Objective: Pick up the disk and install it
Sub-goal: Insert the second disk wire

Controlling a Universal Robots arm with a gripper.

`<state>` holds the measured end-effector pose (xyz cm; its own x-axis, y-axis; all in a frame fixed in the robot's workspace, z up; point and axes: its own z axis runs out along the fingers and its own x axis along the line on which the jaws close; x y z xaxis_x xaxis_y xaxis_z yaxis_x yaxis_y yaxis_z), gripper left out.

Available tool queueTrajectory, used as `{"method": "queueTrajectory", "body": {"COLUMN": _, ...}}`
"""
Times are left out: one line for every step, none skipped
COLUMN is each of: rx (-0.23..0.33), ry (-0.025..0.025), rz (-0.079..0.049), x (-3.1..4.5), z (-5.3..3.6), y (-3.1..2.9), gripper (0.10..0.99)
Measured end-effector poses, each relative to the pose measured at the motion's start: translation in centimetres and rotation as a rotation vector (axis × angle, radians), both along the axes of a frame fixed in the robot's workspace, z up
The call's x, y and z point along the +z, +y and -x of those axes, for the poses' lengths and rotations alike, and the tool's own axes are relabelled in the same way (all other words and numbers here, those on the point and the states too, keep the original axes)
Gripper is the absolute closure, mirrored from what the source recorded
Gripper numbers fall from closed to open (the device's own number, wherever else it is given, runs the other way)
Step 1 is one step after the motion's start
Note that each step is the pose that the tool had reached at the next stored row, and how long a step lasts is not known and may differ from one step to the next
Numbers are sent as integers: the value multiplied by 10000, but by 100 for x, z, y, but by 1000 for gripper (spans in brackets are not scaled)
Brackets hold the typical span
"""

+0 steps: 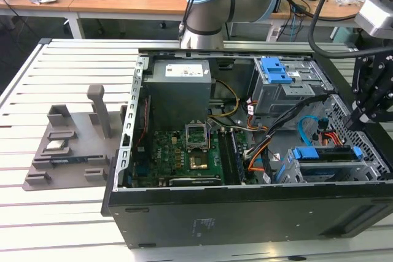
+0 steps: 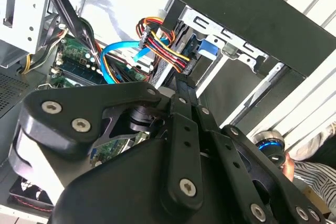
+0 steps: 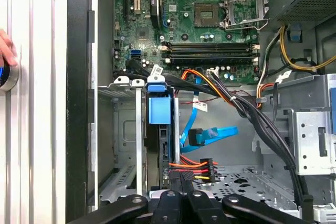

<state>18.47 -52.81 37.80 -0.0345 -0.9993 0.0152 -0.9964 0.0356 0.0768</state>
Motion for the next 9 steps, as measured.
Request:
{"method": "queueTrajectory", "body": {"rx": 0, "ry": 0, "rz": 0, "x": 0, "z": 0, "y": 0, "gripper": 980}}
{"method": "queueTrajectory", "body": {"rx": 0, "ry": 0, "rz": 0, "x": 1, "z": 0, "y": 0, "gripper": 980}}
{"method": "queueTrajectory", "body": {"rx": 0, "ry": 1, "rz": 0, "x": 0, "z": 0, "y": 0, "gripper": 914}}
{"method": "queueTrajectory", "body": {"rx": 0, "ry": 0, "rz": 0, "x": 1, "z": 0, "y": 0, "gripper": 851}}
{"method": "queueTrajectory", "body": {"rx": 0, "ry": 0, "rz": 2, "x": 2, "z": 1, "y": 8, "gripper": 784}}
{"method": "queueTrajectory", "body": {"rx": 4, "ry": 0, "rz": -27, "x": -4, "z": 11, "y": 26, "gripper": 784}}
{"method": "queueTrajectory", "body": {"rx": 8, "ry": 0, "rz": -40, "x": -7, "z": 22, "y": 39, "gripper": 784}}
{"method": "queueTrajectory", "body": {"rx": 14, "ry": 0, "rz": -46, "x": -9, "z": 40, "y": 55, "gripper": 784}}
{"method": "queueTrajectory", "body": {"rx": 20, "ry": 0, "rz": -48, "x": -18, "z": 144, "y": 115, "gripper": 784}}
